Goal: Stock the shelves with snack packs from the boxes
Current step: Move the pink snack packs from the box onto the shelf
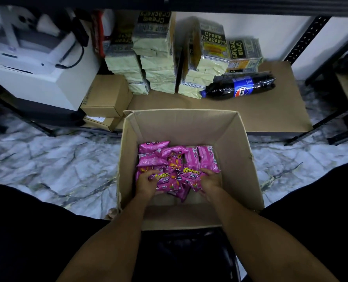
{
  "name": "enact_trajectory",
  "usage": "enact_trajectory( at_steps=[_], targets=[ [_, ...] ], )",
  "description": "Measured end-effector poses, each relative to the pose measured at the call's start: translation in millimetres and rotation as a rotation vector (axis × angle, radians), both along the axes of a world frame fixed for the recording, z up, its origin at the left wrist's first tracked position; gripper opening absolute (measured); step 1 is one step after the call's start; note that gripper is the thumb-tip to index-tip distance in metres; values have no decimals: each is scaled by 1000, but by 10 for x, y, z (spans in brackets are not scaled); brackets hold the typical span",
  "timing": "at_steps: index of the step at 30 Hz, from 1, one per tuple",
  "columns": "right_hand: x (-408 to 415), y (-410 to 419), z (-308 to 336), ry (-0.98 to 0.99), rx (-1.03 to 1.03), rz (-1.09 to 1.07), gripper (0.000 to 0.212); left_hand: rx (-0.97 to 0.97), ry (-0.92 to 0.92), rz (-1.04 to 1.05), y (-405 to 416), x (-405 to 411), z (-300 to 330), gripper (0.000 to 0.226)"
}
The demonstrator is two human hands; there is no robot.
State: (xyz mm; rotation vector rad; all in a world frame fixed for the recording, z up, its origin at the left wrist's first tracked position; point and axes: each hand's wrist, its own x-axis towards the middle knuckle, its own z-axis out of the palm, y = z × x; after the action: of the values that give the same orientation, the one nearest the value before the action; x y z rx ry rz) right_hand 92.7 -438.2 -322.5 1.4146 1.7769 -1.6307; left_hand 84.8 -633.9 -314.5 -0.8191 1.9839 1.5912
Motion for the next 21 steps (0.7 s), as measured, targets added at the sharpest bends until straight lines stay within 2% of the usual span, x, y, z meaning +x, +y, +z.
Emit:
enact_trajectory(
  at_steps=[2, 9, 15, 21],
  targets=[
    [15, -40, 44, 22, 6, 45, 46, 56, 26, 7, -8, 7, 24, 33],
    [42, -114, 239, 96, 45, 113, 48, 65, 31, 59, -77, 61, 248, 50],
    [163, -140, 329, 88, -20, 220, 57, 85, -39, 36, -134, 198, 309, 46],
    [141, -187, 249, 86, 3, 219, 55, 30, -5, 23, -230, 195, 186, 50]
  ],
)
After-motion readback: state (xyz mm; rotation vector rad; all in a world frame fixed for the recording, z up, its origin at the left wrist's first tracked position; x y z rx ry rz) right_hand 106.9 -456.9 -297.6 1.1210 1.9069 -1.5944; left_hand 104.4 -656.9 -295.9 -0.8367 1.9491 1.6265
